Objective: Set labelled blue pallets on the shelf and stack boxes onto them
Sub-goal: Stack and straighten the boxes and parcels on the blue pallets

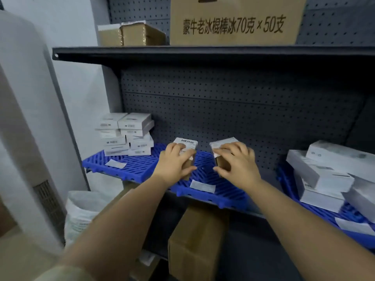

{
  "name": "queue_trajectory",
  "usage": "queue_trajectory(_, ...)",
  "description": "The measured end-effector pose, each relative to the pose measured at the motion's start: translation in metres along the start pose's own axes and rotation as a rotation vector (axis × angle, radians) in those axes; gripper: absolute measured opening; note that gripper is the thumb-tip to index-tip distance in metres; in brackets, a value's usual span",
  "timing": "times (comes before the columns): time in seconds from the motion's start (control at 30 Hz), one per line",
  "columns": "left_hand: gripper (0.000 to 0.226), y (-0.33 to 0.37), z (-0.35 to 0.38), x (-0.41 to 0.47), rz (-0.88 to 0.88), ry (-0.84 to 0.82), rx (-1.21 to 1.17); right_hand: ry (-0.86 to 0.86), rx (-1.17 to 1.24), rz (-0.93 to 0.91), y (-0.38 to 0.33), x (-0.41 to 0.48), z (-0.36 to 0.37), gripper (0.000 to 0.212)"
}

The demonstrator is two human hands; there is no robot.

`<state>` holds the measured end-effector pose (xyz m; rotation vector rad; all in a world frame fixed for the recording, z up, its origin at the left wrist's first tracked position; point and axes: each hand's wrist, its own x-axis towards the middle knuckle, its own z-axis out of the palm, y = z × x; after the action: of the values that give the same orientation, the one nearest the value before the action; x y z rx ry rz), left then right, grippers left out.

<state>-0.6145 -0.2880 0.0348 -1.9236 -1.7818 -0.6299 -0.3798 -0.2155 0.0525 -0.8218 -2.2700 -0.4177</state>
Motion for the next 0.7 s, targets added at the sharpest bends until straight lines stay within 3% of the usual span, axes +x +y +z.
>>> queue_trajectory(0.13, 0.057, -0.012, 0.052, 0.043, -0.01, -0.024, -0.042, -0.039, 0.081, -0.022, 0.03, 0.019, 0.058, 0.05)
queue_trajectory(0.43, 0.051, -0.036, 0.119, 0.076, -0.032, -0.05, -0.121, -0.049, 0.218, 0.177, 0.063, 0.041, 0.132, 0.049)
queue_trajectory(0.7, 0.047, -0.049, 0.105, 0.07, 0.052, 0.039, 0.001, 0.007, 0.011, 0.264, 0.031, 0.052, 0.123, 0.043)
